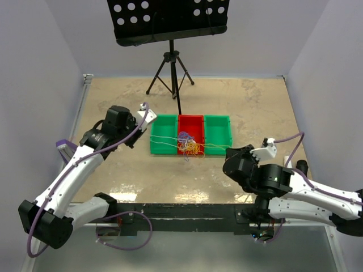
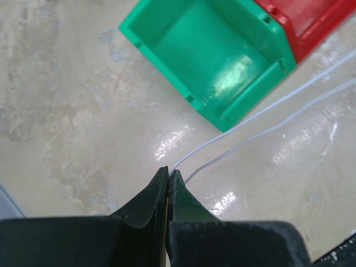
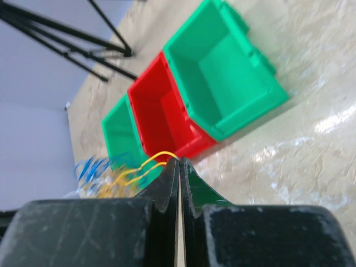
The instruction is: Untangle the cables
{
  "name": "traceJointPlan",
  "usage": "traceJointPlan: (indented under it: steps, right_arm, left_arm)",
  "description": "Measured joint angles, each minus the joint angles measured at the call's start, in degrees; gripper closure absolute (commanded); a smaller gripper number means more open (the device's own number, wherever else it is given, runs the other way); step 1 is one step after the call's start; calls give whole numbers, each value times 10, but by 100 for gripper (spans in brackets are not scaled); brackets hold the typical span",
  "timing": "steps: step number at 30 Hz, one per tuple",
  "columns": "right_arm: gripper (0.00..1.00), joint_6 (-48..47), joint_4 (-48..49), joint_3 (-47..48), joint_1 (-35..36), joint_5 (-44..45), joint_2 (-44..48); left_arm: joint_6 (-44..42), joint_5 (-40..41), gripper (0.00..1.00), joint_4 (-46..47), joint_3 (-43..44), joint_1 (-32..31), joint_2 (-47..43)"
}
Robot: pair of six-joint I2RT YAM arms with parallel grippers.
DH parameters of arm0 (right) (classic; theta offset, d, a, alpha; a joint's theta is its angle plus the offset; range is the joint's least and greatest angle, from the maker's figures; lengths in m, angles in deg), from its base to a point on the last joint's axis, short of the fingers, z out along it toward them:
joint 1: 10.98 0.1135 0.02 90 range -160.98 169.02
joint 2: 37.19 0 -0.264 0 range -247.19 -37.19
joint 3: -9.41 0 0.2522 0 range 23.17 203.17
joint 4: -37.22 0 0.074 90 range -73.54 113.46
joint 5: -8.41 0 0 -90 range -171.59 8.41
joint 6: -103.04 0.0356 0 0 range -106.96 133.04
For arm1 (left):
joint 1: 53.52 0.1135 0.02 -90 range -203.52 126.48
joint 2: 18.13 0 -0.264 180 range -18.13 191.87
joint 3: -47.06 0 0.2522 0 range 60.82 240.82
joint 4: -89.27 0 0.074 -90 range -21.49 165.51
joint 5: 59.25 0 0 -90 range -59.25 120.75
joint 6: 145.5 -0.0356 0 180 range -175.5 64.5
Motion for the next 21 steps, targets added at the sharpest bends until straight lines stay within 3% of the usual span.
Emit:
traceJointPlan:
  steps: [5,12,21]
  right_arm:
    - [100,-14,-41,42,-45,41,-2]
    - [100,-90,-54,118,-133,105,19]
    - [100,-197,-67,259,-154,215,87]
  left_arm:
    - [-6,35,100,28,2,52,-12]
    - [-8,43,100,74,2,217,-14]
    - [2,-4,100,94,29,305,23]
